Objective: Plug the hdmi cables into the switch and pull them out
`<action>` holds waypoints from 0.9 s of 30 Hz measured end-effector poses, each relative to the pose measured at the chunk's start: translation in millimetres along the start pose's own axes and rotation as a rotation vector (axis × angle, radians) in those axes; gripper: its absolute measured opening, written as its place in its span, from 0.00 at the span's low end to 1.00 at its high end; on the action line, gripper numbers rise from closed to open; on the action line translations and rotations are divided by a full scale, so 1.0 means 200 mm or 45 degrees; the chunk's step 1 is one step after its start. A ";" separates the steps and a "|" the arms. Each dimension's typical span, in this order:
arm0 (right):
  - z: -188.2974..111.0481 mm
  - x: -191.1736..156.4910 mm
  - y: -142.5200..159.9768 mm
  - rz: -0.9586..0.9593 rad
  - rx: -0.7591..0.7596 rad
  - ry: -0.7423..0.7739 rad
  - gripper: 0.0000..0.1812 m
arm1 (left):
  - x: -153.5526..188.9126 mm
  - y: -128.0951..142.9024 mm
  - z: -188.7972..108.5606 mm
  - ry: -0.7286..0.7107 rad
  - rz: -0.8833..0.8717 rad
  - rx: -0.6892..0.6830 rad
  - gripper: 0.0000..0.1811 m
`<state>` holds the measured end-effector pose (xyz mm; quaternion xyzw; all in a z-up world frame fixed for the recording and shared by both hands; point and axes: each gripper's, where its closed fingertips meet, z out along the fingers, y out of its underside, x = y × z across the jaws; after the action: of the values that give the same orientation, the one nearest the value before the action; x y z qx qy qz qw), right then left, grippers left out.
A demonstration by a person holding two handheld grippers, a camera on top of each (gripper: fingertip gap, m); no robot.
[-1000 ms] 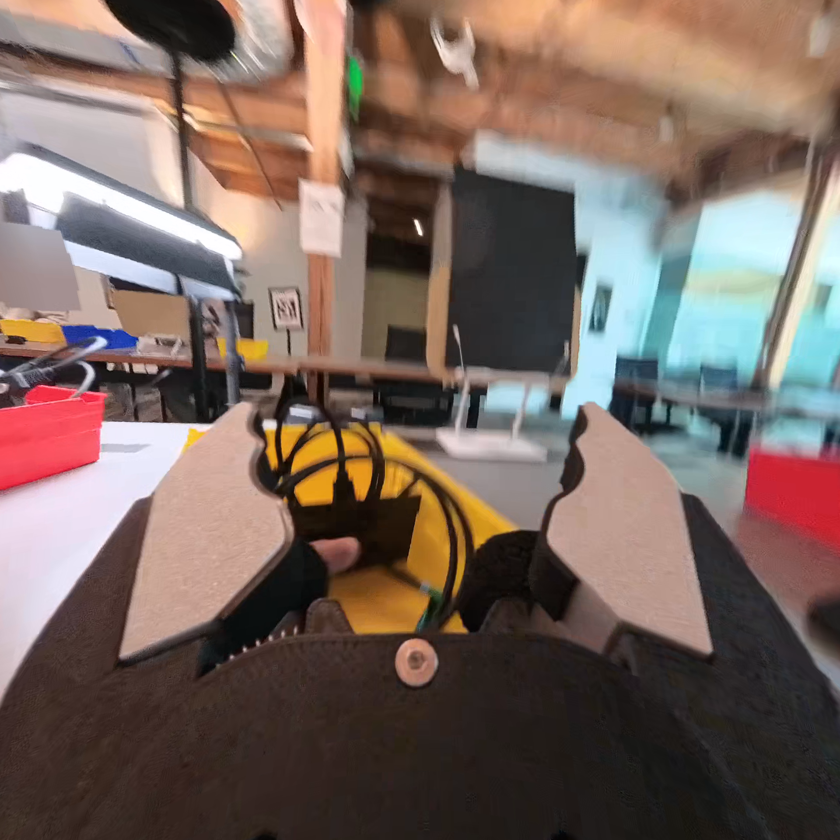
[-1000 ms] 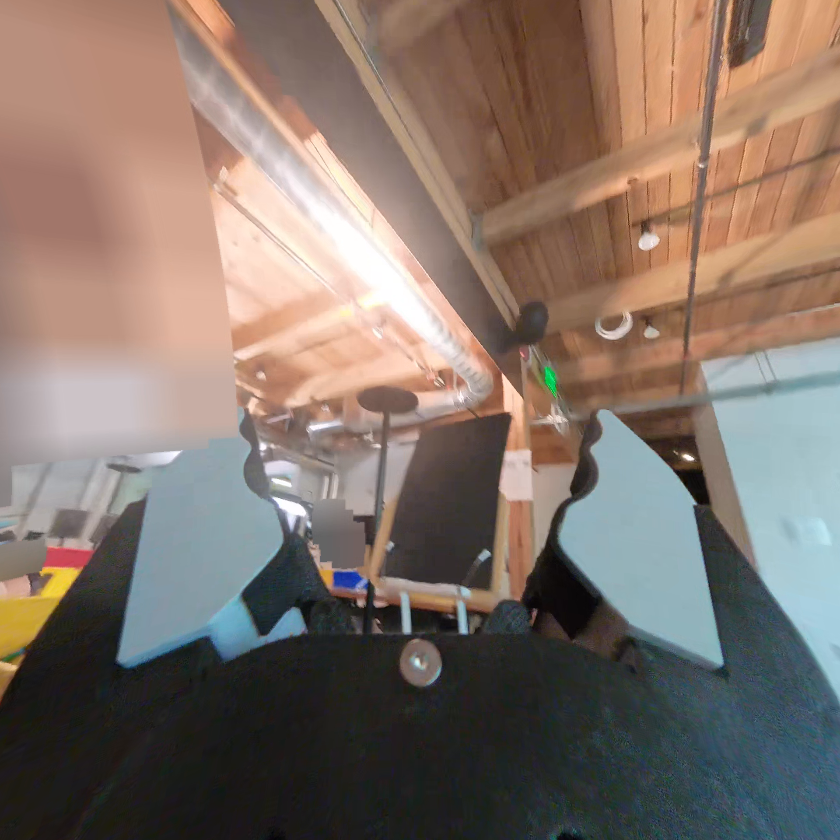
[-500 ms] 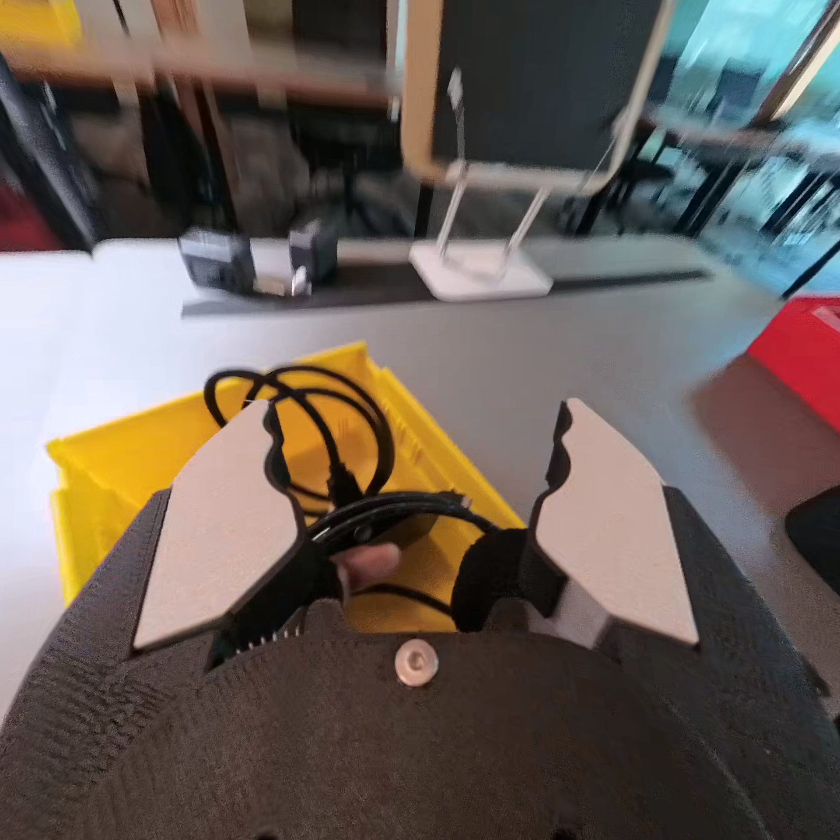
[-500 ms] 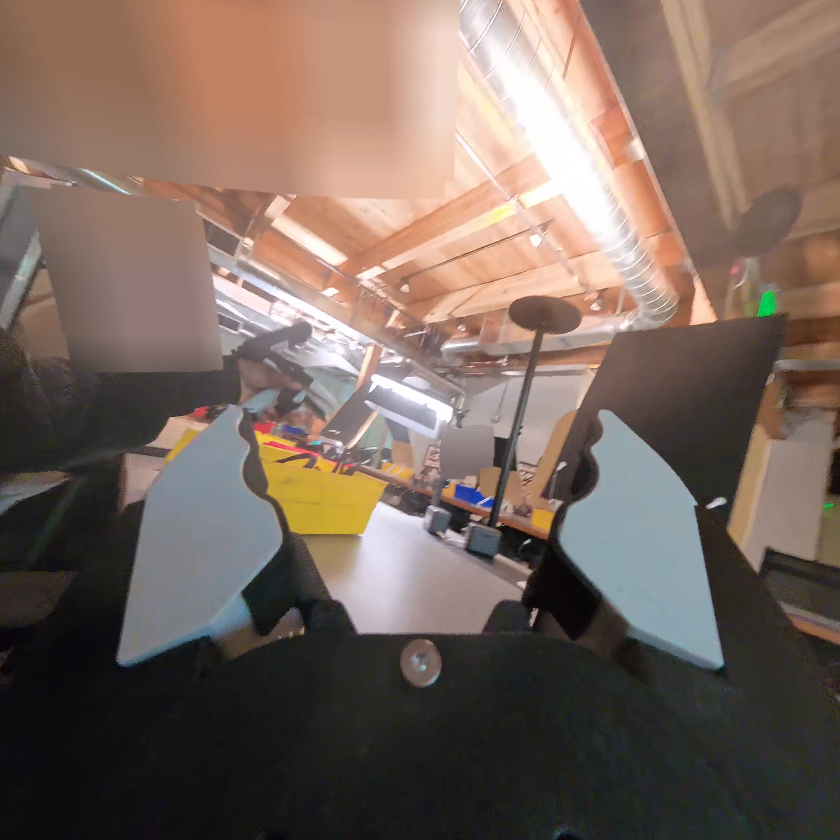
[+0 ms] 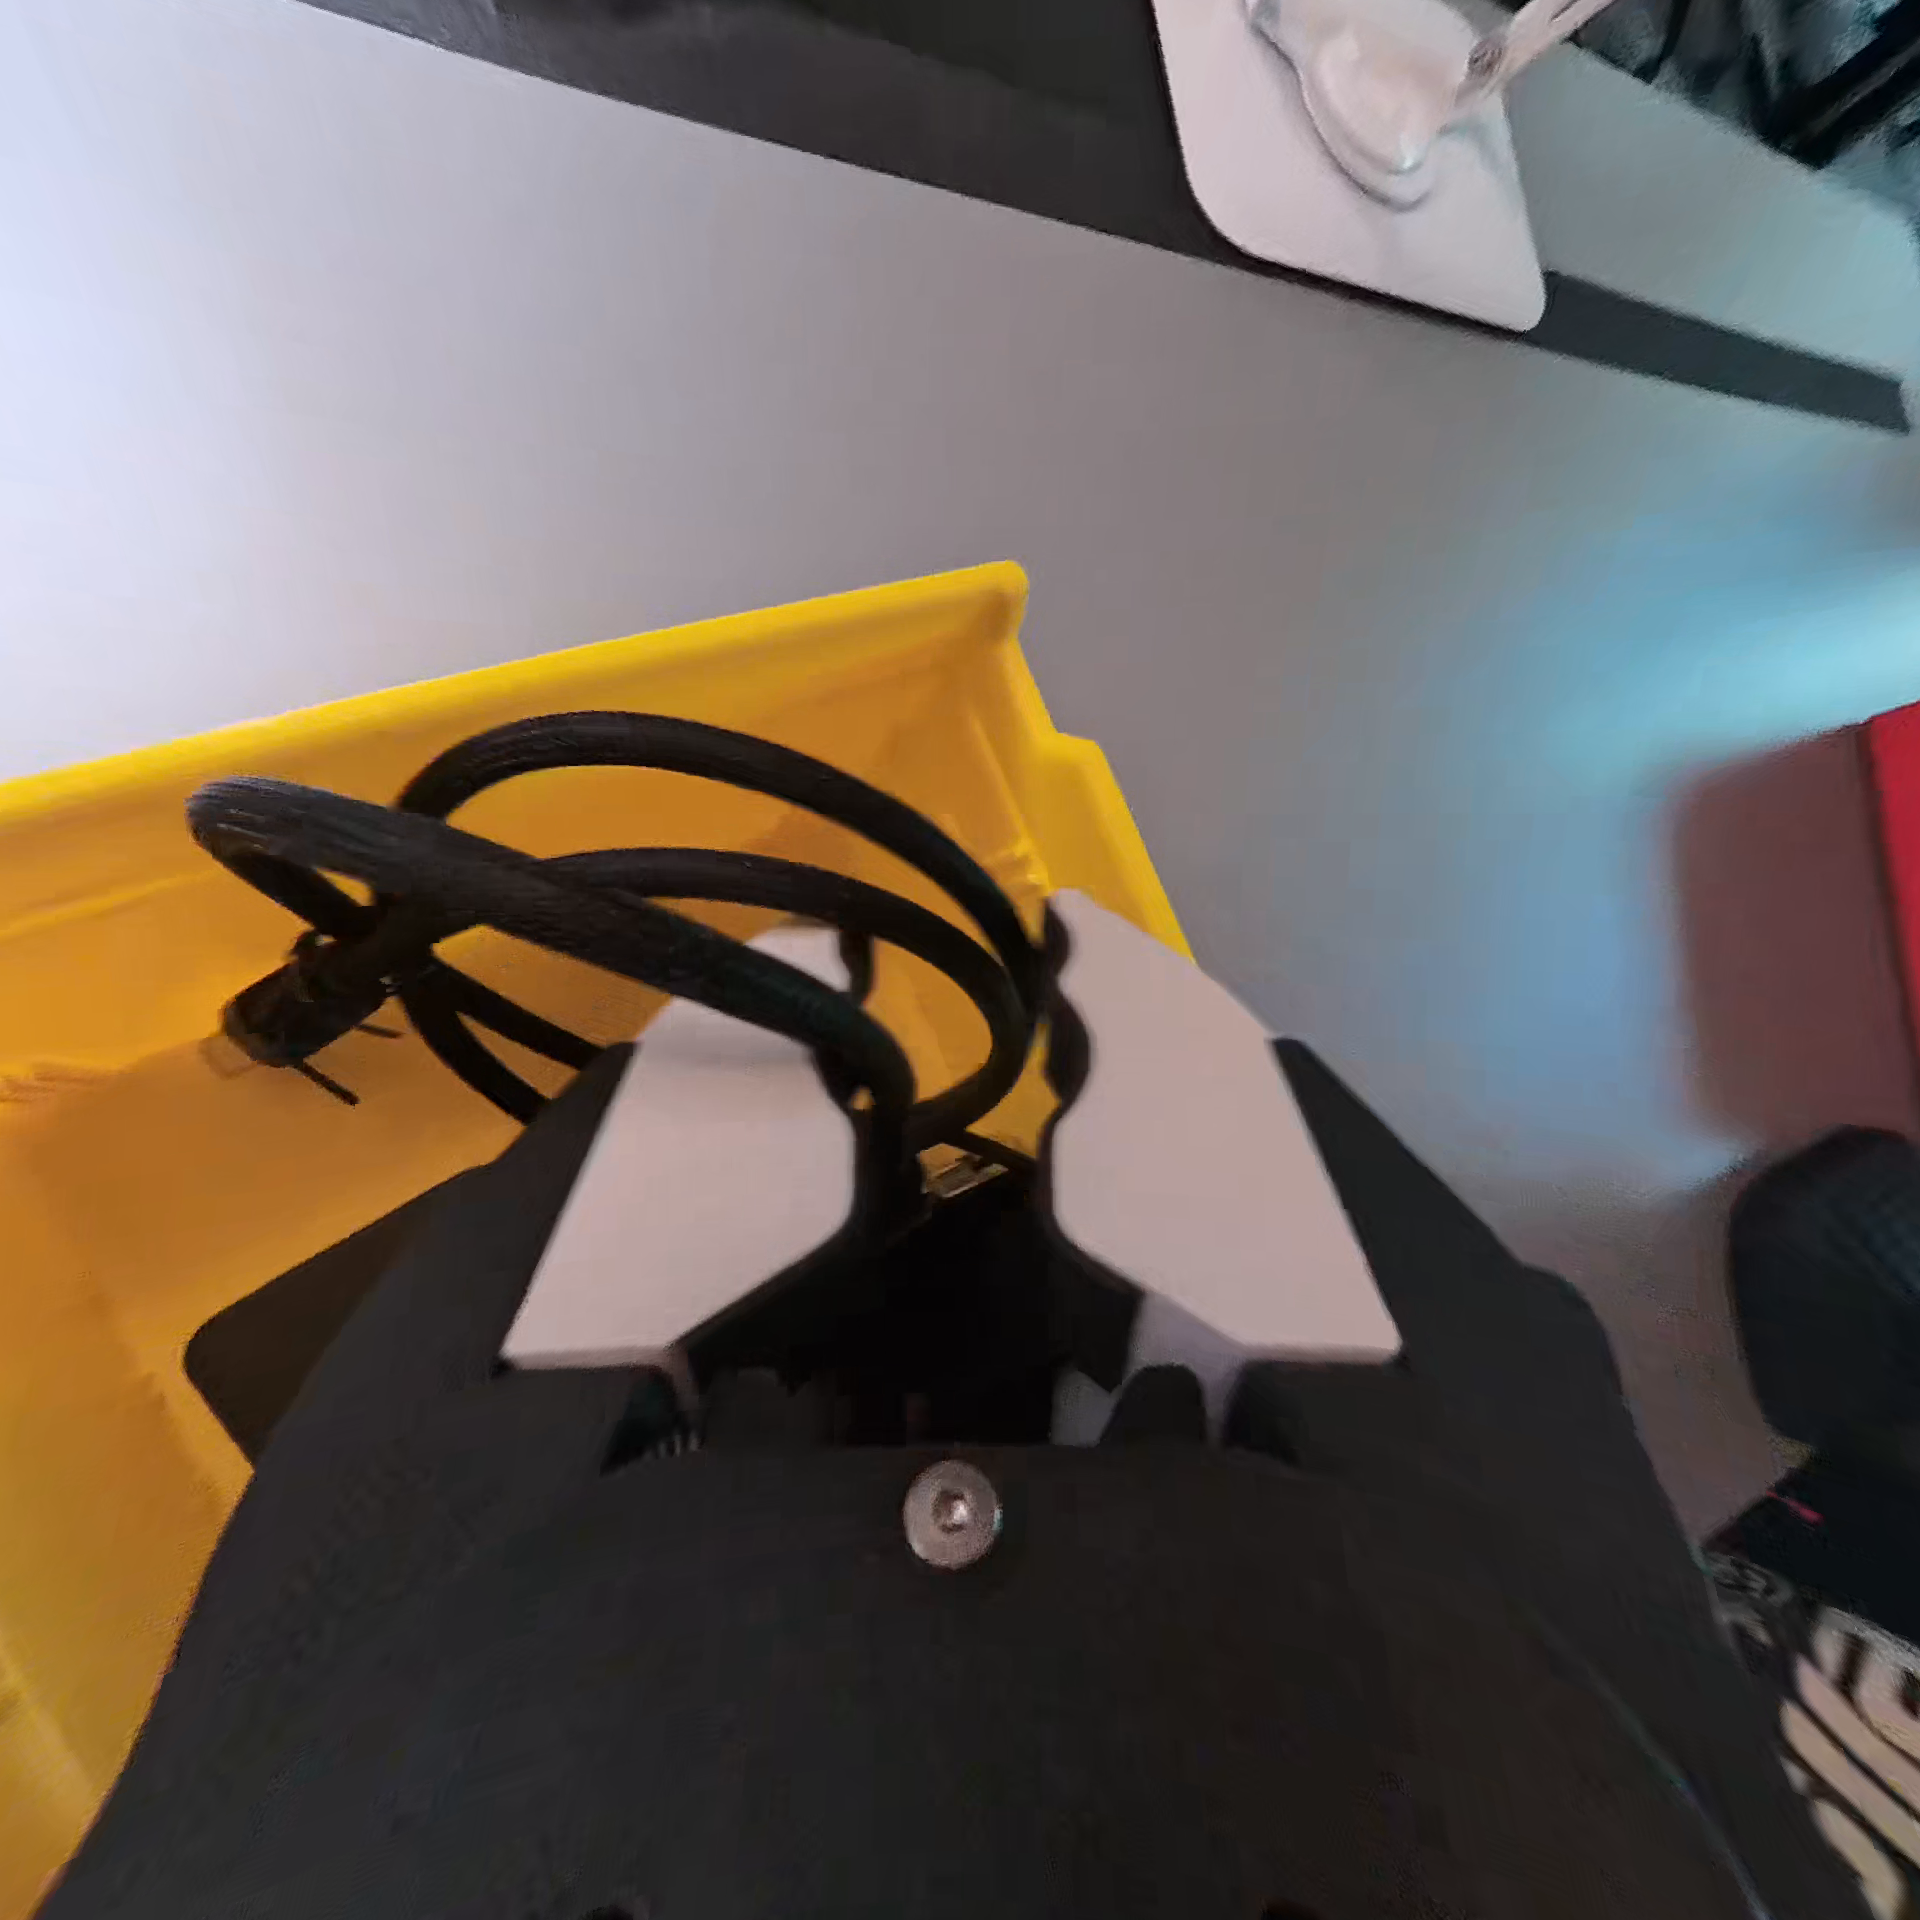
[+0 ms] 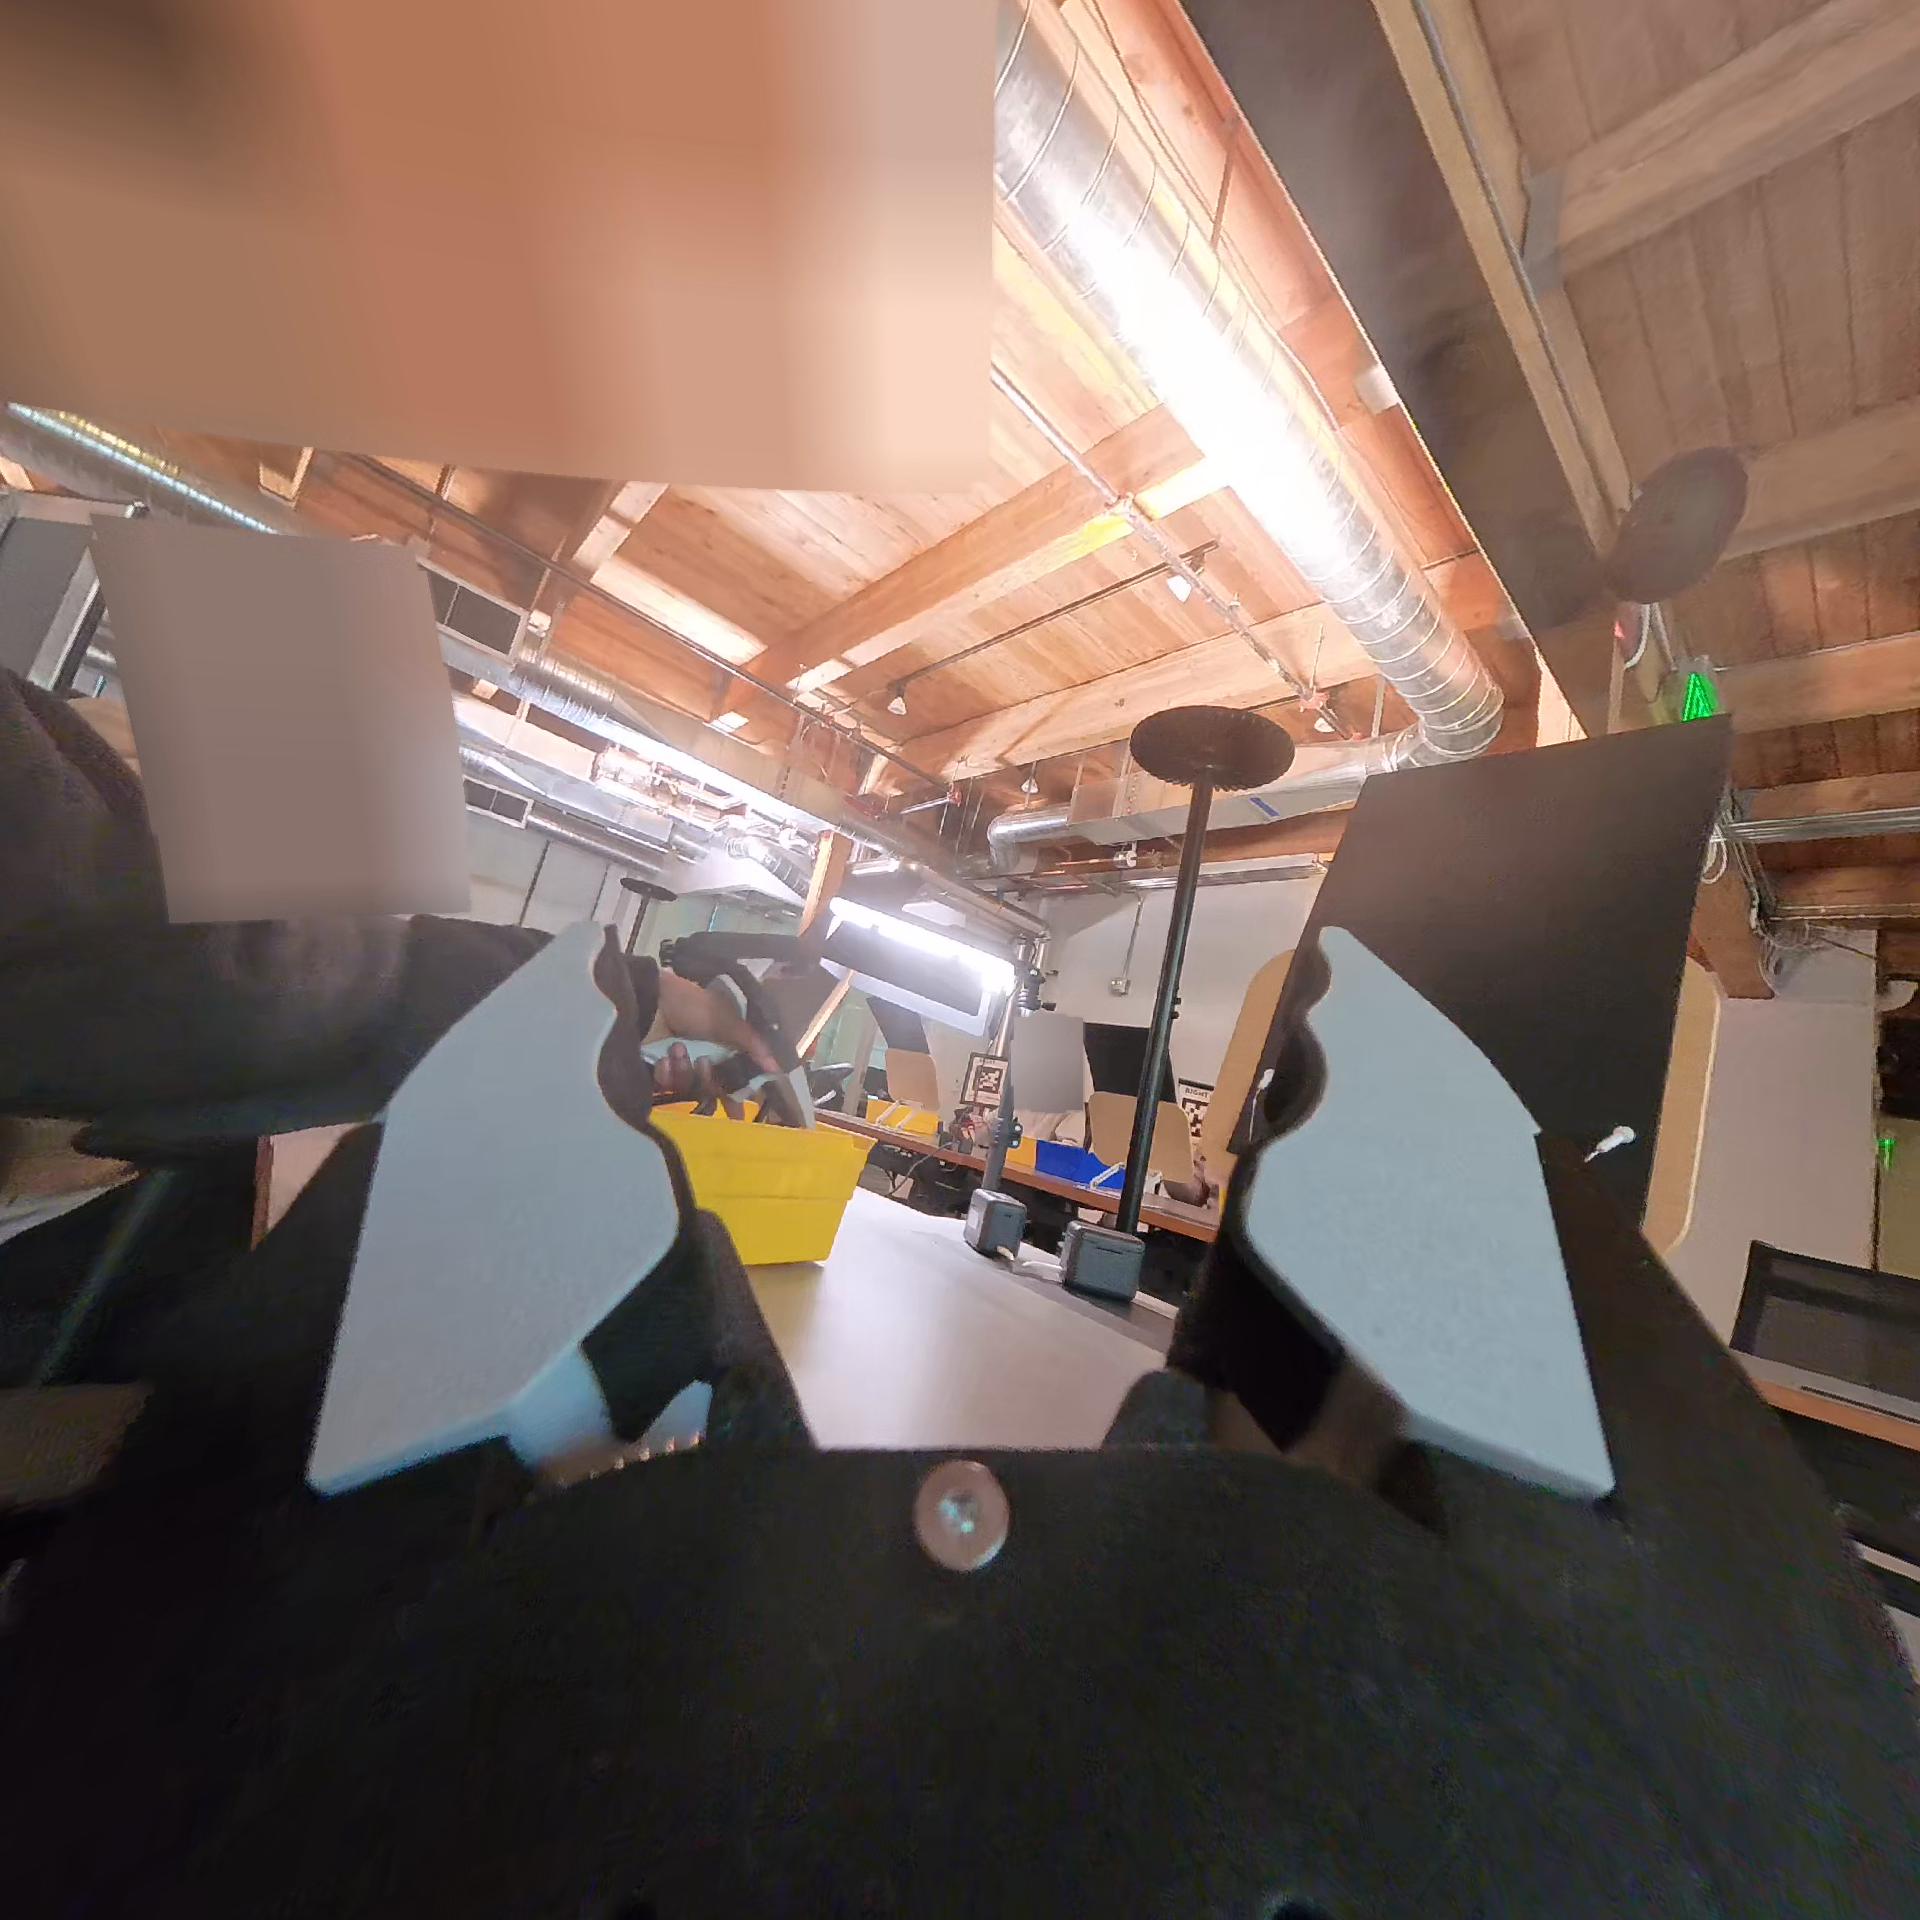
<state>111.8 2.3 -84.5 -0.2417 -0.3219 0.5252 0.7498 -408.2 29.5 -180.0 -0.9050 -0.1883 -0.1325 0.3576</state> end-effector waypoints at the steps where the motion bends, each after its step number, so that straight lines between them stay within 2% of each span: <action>1: 0.00 0.00 0.01 -0.005 -0.008 -0.001 0.65 | 0.01 0.00 -0.01 -0.016 0.033 0.021 0.11; 4: 0.00 0.00 0.01 0.004 -0.016 0.003 0.64 | 0.06 -0.05 -0.11 -0.010 0.080 0.167 0.09; 9: 0.00 0.02 0.02 0.013 -0.020 0.019 0.63 | 0.20 -0.21 -0.42 0.065 0.162 0.511 0.07; 13: 0.01 0.00 0.04 -0.035 -0.062 0.013 0.62 | 0.44 -0.35 -0.64 0.153 0.288 0.722 0.04; 17: 0.02 -0.04 0.10 -0.098 -0.135 -0.032 0.61 | 0.74 -0.40 -0.75 0.210 0.457 0.829 0.04; 22: 0.03 -0.09 0.16 -0.152 -0.215 -0.086 0.59 | 1.17 -0.34 -0.76 0.381 0.619 0.902 0.04; 25: 0.06 -0.06 0.20 -0.132 -0.282 -0.044 0.48 | 1.44 -0.23 -0.75 0.577 0.655 0.920 0.04; 27: 0.12 -0.08 0.23 -0.052 -0.326 -0.056 0.44 | 1.62 -0.13 -0.74 0.715 0.677 0.908 0.04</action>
<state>61.0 3.1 -103.2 -0.3172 -0.4074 0.4696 0.7161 -145.1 23.8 62.5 -0.6732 0.1175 -0.2022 0.7015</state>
